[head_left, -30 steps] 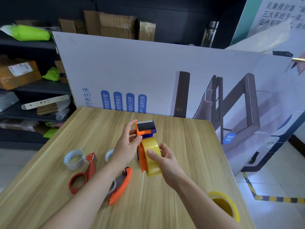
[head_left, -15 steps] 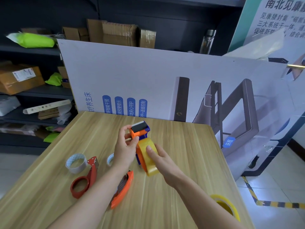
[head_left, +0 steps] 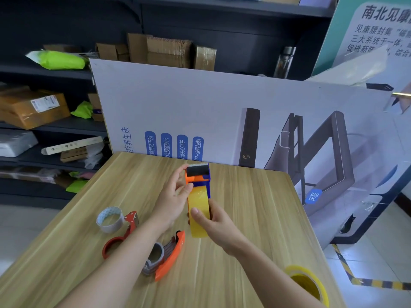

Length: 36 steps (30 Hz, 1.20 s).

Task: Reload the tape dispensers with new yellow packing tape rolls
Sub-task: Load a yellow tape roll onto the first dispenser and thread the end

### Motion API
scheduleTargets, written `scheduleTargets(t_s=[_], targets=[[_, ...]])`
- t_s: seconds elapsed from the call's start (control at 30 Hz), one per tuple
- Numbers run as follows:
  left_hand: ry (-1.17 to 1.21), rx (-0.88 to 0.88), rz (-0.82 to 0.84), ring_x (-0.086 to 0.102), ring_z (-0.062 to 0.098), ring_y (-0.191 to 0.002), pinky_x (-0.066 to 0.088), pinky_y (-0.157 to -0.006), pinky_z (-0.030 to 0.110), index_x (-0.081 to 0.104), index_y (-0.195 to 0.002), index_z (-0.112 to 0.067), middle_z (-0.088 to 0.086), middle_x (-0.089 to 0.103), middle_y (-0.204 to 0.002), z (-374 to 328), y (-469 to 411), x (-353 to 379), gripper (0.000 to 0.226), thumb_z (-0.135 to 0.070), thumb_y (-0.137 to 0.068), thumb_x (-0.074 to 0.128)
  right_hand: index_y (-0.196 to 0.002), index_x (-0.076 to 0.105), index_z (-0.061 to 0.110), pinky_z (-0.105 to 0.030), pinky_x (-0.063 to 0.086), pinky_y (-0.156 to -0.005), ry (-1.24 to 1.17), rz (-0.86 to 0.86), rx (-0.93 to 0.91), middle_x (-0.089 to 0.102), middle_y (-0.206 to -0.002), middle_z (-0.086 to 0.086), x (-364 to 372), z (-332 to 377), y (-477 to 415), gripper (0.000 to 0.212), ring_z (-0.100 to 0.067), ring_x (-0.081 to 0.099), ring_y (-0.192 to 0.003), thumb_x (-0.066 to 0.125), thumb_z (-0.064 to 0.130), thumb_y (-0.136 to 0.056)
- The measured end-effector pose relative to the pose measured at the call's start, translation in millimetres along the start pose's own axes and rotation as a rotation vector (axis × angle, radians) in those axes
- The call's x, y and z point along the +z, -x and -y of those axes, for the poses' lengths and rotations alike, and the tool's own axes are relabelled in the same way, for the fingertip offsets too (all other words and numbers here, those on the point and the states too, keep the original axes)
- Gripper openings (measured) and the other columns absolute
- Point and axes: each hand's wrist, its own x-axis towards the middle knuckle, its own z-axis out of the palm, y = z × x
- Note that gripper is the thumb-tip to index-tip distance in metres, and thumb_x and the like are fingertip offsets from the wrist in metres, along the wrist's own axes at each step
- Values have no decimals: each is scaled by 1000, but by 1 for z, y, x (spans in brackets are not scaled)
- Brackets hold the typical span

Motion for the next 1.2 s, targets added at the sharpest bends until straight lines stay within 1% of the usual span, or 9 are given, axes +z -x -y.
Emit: scheduleTargets(t_s=[0.07,0.17,0.23,0.43,0.63,0.7,0.8,0.97,1.2], targets=[[-236,176,-108,43,11,-121,42,-100,32,45,-136,-35,-1,40,-135,-1,2,-4,48,-20,-93,59,-116,55,19,-30,57,-77,-18,-13,-23,70,-103,0,3,4,-1,29,-10,68,-92,61,36,-92],[-475,437,-195,46,12,-99,44,-92,35,71,-107,-25,-4,48,-101,-4,7,-13,25,-29,-82,72,-112,57,14,-56,51,-86,-47,-26,-39,65,-99,-17,6,12,-2,47,-25,62,-89,62,51,-84],[-529,478,-139,49,13,-91,45,-87,36,77,-93,-23,-8,54,-90,-6,9,-20,24,-37,-75,74,-112,57,12,-60,49,-87,-41,-32,-51,62,-99,-22,6,15,-2,57,-30,59,-88,63,59,-79],[-579,474,-1,55,9,-89,49,-83,33,78,-89,-18,-11,61,-85,-19,5,-29,16,-24,-74,79,-112,56,15,-50,54,-84,-7,-30,-66,66,-103,-18,6,13,-2,51,-28,64,-90,64,53,-78],[-949,720,77,61,19,-82,54,-62,38,76,-83,-10,1,68,-82,-31,8,-29,12,-16,-87,66,-103,56,19,-36,56,-74,21,-11,-60,66,-91,-1,5,16,1,42,-16,65,-82,65,51,-77],[-1028,775,57,61,21,-73,53,-55,36,71,-76,-8,3,66,-75,-33,9,-26,11,-13,-85,66,-103,57,16,-41,56,-77,21,-18,-51,65,-90,-3,5,17,1,45,-18,64,-82,65,52,-77],[-1026,745,-34,58,22,-71,50,-56,36,63,-75,-8,5,61,-76,-33,7,-22,10,-9,-84,66,-104,58,13,-48,56,-81,27,-37,-39,65,-91,-7,5,21,1,47,-24,65,-84,67,52,-80],[-858,538,-151,56,24,-94,47,-77,36,62,-83,-6,9,58,-104,-30,-7,-19,7,-6,-89,57,-103,61,14,-53,54,-83,12,-69,-8,67,-90,-7,5,26,0,31,-23,64,-81,67,41,-89],[-860,308,-213,49,21,-100,34,-84,34,48,-81,-17,3,52,-105,-29,-18,-15,13,-18,-94,46,-103,60,10,-49,54,-80,40,-72,1,66,-87,-6,2,30,5,22,-20,62,-78,65,26,-89]])
